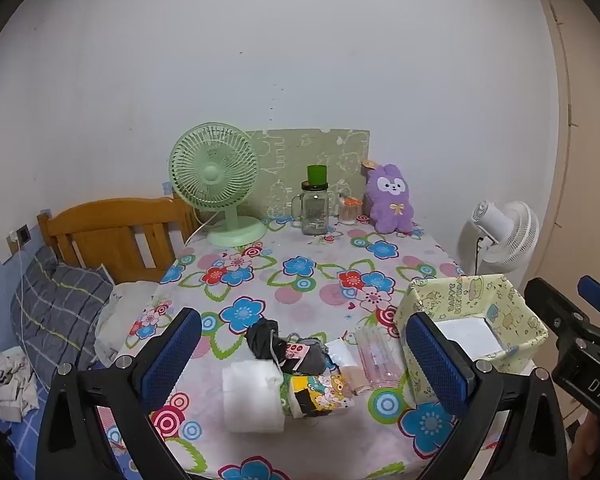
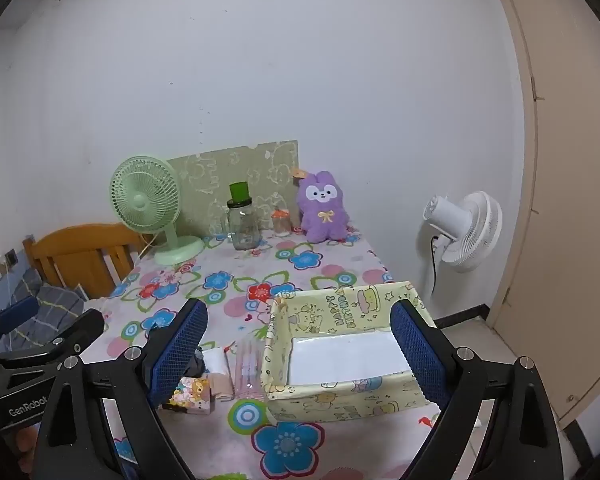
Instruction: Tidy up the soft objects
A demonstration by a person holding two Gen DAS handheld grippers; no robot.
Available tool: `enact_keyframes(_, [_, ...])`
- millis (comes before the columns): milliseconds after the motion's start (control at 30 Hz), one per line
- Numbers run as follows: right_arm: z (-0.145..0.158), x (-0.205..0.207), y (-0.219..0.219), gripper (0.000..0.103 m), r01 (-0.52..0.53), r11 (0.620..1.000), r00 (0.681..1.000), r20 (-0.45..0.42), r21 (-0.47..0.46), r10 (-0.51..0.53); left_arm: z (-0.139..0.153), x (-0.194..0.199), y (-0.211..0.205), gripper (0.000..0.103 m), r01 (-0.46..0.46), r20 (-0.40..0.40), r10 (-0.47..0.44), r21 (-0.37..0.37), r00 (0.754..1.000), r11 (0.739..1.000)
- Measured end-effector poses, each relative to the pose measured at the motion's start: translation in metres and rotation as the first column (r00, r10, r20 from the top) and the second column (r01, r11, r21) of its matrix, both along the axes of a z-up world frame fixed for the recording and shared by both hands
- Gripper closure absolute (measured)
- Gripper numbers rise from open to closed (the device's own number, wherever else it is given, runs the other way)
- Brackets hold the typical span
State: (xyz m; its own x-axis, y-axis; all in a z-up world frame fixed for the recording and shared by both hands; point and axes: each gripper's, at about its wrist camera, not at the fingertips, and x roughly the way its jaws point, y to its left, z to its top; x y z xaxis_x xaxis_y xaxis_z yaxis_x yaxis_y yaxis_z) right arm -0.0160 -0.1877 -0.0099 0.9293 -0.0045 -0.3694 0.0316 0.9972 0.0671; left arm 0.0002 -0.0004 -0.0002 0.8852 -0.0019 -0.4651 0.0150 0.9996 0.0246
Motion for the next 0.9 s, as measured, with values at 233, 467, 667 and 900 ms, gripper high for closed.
enact_keyframes(233, [0.0023, -0.0033, -0.0009, 0.008, 0.005, 1.000, 1.000, -0.007, -0.013, -0.005, -0.0002, 0.0039, 0.0008, 0.000, 0.018, -0.017, -0.018, -0.004, 1.000, 1.000])
enact_keyframes(467, [0.0017, -0.0026, 0.0029, 0.008, 0.007, 1.000, 1.000, -0.014, -0.017, -0.008, 0.0012, -0.0004, -0.0016, 0.000, 0.023, 0.003, -0.023, -0.006, 1.000, 1.000])
enact_keyframes(667, [0.0023, -0.0040, 0.0031, 0.008, 0.010, 1.000, 1.000, -0.012, -0.018, -0.010, 0.0024, -0.0009, -0.0022, 0.000, 0.026, 0.005, -0.026, -0.006, 1.000, 1.000])
enact_keyframes(900, [0.0032, -0.0033, 0.0021, 0.008, 0.016, 1.000, 1.000, -0.018, -0.020, -0.016, 0.0013, 0.0000, -0.0039, 0.000, 0.026, 0.002, -0.026, -0.006, 1.000, 1.000])
